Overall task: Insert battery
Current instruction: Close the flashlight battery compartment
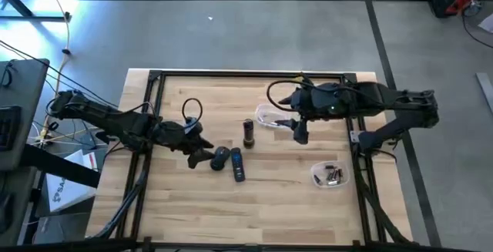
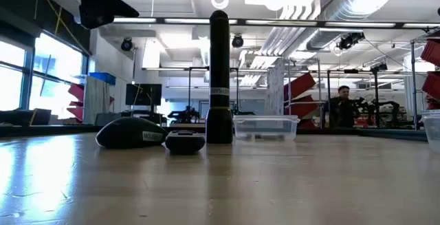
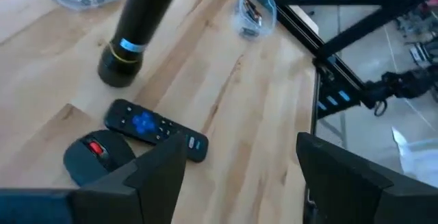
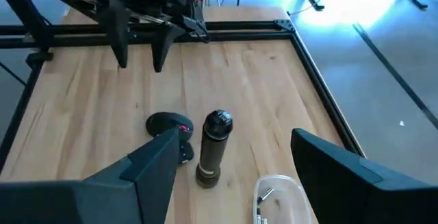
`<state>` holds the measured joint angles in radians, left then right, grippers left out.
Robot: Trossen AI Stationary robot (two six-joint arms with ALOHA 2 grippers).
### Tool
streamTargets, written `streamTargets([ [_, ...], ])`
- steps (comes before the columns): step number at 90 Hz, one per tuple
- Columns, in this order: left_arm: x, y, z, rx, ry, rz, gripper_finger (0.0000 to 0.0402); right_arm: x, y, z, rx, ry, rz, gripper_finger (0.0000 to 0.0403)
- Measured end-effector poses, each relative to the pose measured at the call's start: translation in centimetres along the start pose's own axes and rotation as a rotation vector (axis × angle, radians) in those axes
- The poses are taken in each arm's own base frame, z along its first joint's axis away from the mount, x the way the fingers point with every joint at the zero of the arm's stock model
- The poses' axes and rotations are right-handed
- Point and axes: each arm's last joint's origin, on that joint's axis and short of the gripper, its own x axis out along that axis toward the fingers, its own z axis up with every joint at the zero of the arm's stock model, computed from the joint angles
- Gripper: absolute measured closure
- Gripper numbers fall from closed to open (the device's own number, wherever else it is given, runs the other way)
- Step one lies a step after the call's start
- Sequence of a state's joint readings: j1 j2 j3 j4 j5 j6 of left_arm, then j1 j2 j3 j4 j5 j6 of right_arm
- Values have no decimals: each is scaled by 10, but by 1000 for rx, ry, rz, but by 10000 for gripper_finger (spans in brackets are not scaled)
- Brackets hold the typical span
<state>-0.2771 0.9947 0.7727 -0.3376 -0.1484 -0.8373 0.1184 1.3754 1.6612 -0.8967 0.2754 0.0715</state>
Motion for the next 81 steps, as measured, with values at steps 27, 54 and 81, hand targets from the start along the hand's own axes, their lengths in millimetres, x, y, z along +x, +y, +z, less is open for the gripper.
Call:
streamTargets([
  [27,0,-1,-1,-145,42,-31,147,0,0,0,0,0,3,153],
  [54,0,0,0,-157,0,2,147,0,0,0,0,0,3,153],
  [81,0,4,-1,-98,-18,61,147,0,0,0,-1,1,2,153],
])
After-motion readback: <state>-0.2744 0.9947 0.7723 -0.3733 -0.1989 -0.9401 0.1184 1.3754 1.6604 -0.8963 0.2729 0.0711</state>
